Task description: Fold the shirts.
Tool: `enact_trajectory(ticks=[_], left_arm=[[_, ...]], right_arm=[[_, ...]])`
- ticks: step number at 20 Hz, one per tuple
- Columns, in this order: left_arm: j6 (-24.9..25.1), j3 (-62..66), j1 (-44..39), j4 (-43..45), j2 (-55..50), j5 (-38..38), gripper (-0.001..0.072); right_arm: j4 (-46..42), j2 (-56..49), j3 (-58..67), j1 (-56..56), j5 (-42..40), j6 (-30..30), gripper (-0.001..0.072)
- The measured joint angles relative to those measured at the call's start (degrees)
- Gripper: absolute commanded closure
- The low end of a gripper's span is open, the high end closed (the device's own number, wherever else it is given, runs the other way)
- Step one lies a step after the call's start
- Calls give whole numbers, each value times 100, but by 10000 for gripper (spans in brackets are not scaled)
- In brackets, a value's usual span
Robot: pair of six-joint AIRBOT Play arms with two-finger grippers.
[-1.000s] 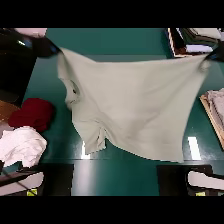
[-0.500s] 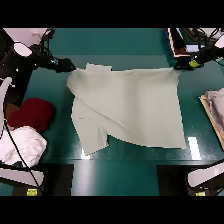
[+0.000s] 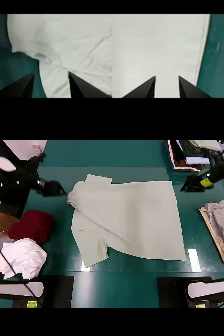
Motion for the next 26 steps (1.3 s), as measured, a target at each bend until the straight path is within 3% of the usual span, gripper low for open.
enact_trajectory(ticks=[8,19,20,21,22,26], left_arm=[[249,-3348,101,-269,1261,660,231],[688,-4207,-186,-1014,1484,1609,233],[691,-4216,-293,-1032,1484,1733,258],[682,-4227,-387,-1051,1484,1880,554],[647,-4234,-444,-1003,1482,1987,668],[490,-4103,-564,-927,1506,2035,673]], right_arm=[[439,1727,-2621,-90,-328,-315,388],[501,2586,-3257,-94,-627,-339,407],[503,2601,-3261,-94,-627,-330,407],[501,2612,-3268,-96,-623,-313,407],[501,2625,-3270,-116,-599,-302,406],[404,2686,-3377,-422,-234,-278,404]])
